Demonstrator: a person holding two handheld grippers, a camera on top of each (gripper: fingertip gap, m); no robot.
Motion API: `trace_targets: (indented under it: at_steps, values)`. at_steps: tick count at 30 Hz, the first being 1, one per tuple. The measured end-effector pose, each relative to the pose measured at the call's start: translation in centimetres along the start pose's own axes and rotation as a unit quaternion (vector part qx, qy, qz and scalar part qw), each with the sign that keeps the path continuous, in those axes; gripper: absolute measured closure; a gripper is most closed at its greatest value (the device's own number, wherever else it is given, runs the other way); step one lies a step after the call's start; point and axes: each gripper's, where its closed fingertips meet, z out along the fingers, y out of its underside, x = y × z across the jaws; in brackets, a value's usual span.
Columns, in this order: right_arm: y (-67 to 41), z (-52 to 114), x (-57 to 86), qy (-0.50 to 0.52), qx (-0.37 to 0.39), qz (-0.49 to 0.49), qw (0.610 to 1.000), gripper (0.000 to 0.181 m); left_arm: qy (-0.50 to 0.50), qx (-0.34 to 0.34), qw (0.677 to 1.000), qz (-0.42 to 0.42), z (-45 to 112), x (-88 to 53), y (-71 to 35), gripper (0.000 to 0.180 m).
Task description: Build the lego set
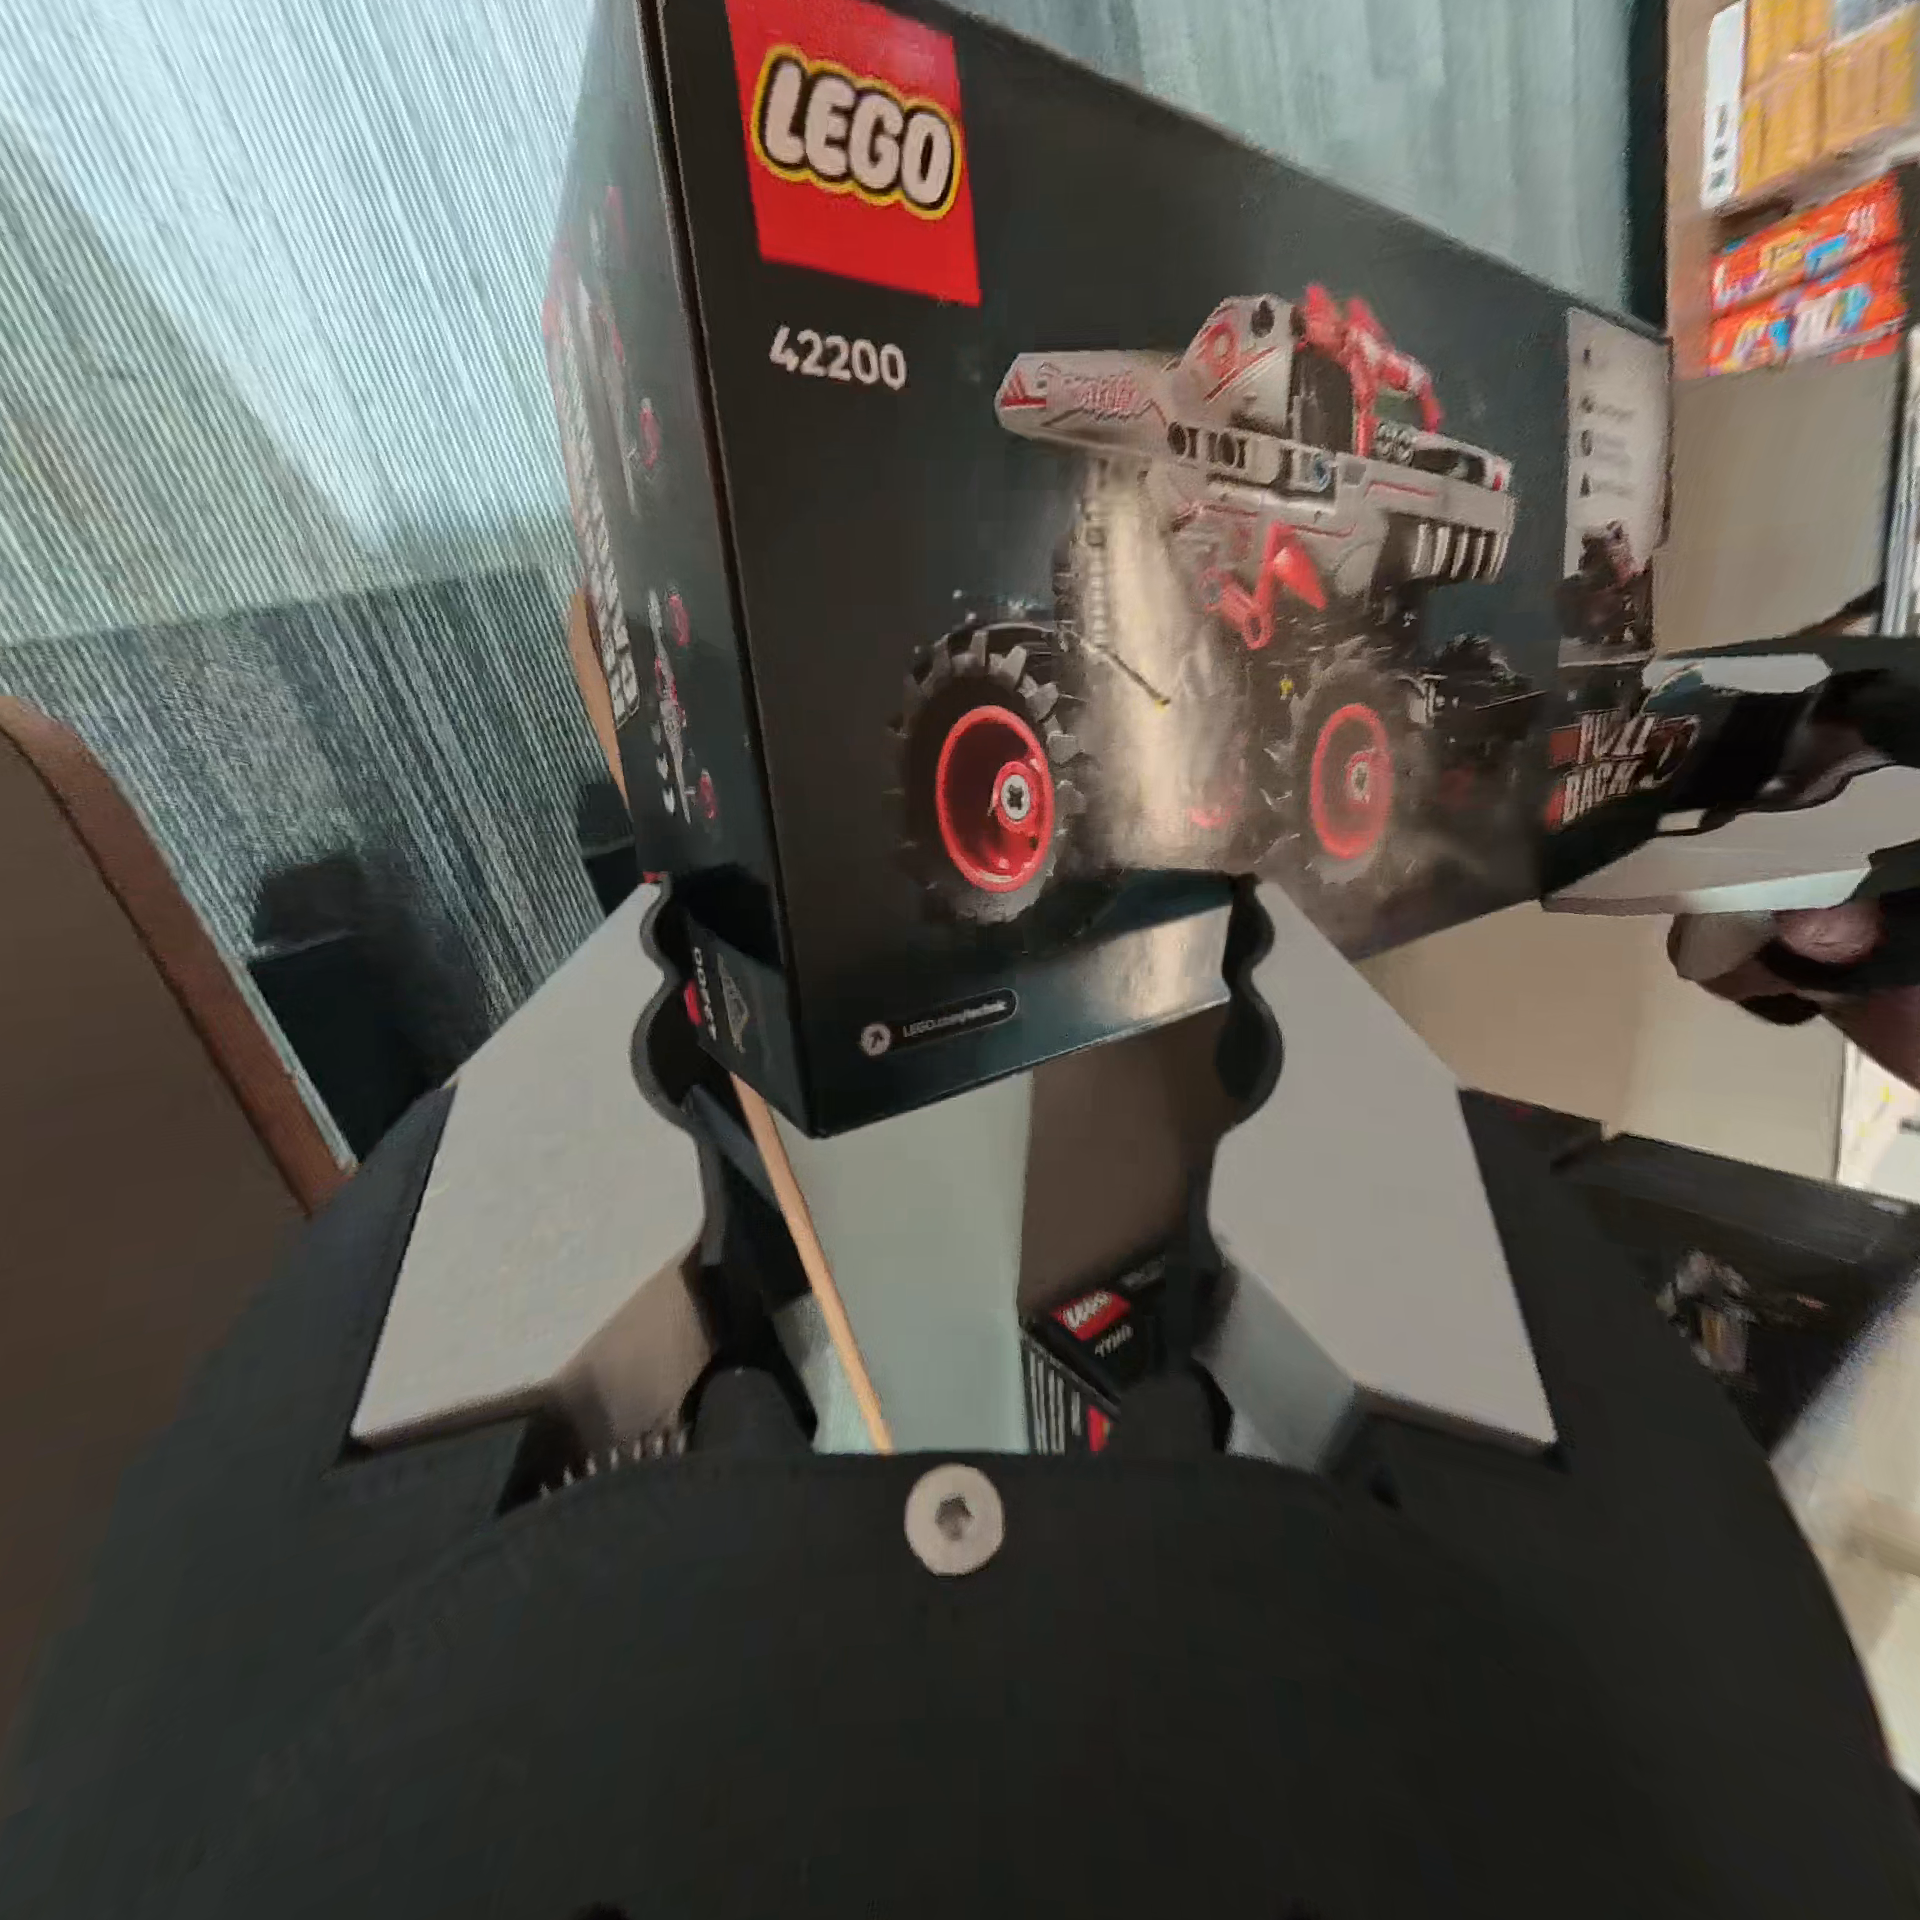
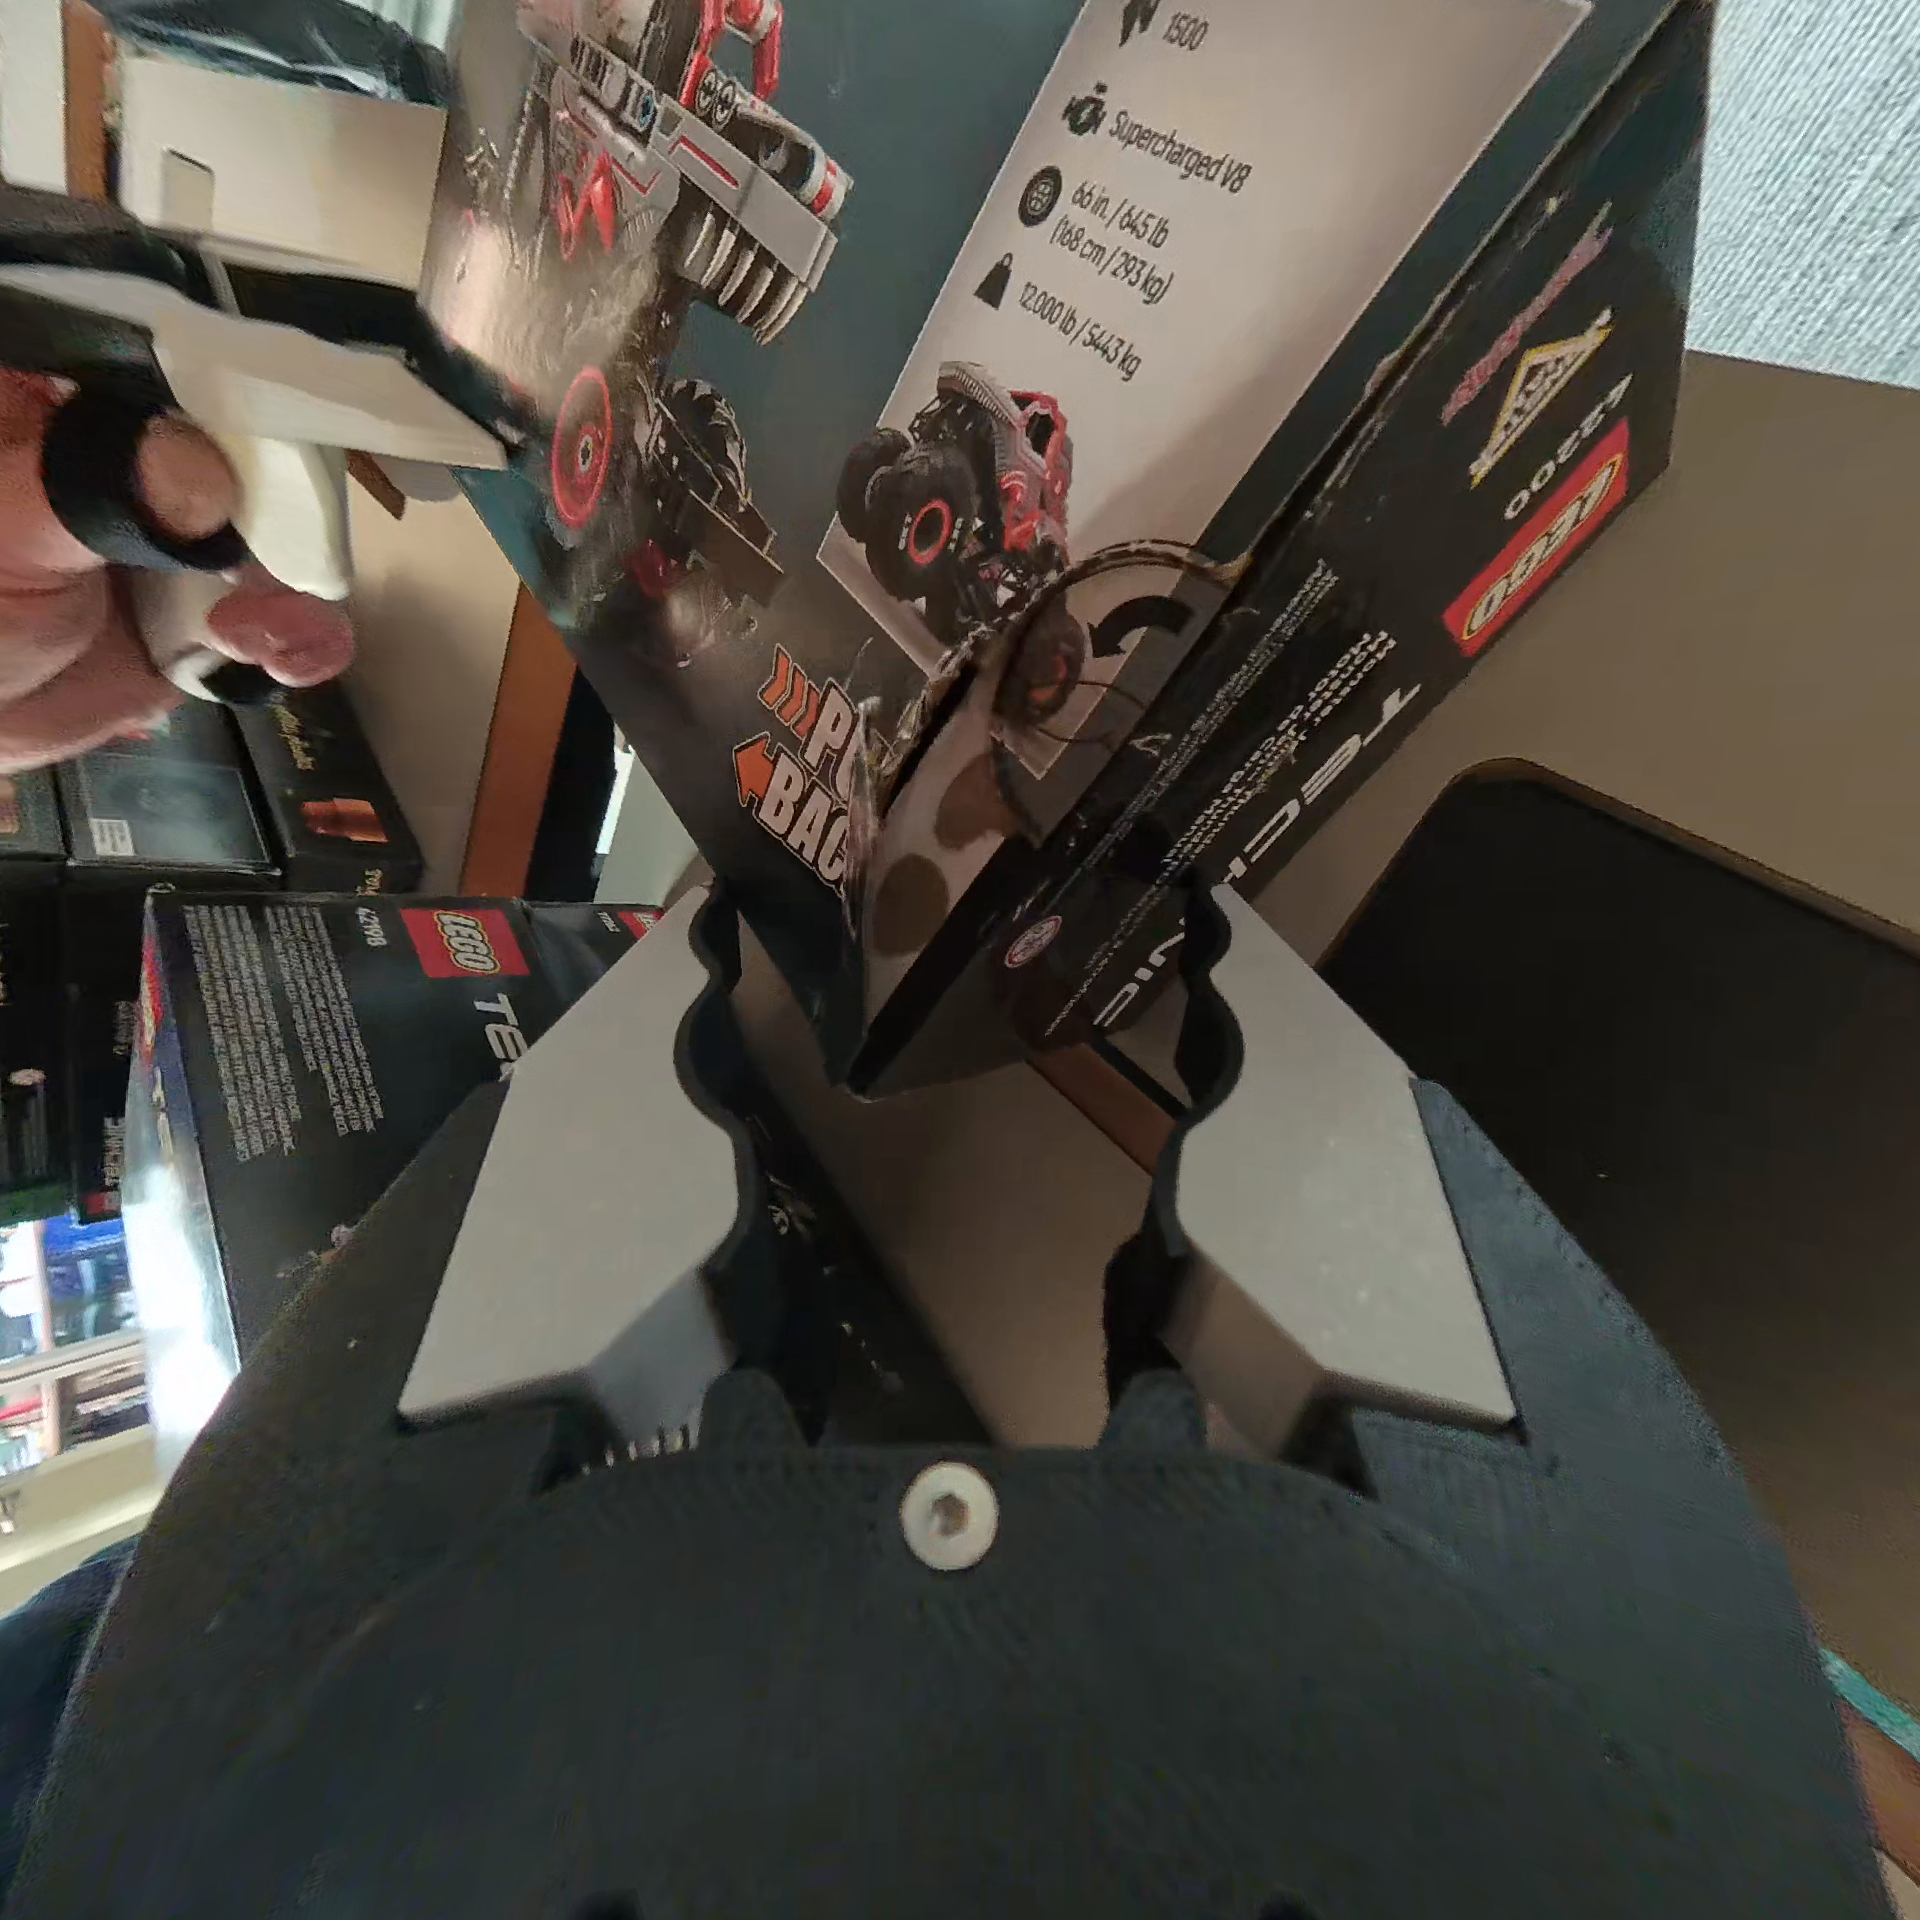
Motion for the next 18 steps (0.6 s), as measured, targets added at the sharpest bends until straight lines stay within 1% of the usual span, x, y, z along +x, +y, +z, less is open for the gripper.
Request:
trace_targets:
  at_steps: [2, 4, 6, 8, 11, 15, 17, 18]
  values:
    - [-0.1, 0.0, 0.0, -0.005, -0.004, 0.006, 1.0, 0.096, 0.004, 0.025, 1.0, -0.014, 0.0, 0.3, -0.2, 0.077]
    - [0.3, -0.1, -0.3, 0.004, -0.013, -0.006, 1.0, 0.098, -0.012, 0.006, 1.0, 0.023, 0.1, 0.8, 0.7, 0.07]
    - [1.1, -0.3, -0.9, 0.009, -0.014, -0.01, 1.0, 0.098, -0.026, -0.002, 0.999, 0.029, 0.1, 1.5, 1.6, 0.061]
    - [1.5, -1.1, -1.2, 0.018, 0.004, -0.012, 1.0, 0.097, -0.025, -0.021, 0.999, 0.036, 0.1, 2.3, 2.9, 0.062]
    - [0.7, -3.7, -2.1, 0.016, 0.052, 0.007, 0.998, 0.098, 0.002, 0.021, 1.0, 0.015, -1.0, 4.1, 2.3, 0.066]
    - [0.1, -7.9, -4.0, 0.054, 0.065, -0.041, 0.996, 0.101, 0.02, 0.067, 0.996, 0.057, -4.5, 8.2, 0.1, 0.072]
    - [-0.4, -10.4, -5.3, 0.062, 0.088, -0.041, 0.993, 0.105, 0.023, 0.083, 0.994, 0.073, -6.4, 10.5, -1.1, 0.072]
    - [-0.6, -11.7, -5.8, 0.078, 0.098, -0.048, 0.991, 0.111, 0.023, 0.081, 0.993, 0.08, -7.3, 11.7, -1.4, 0.071]
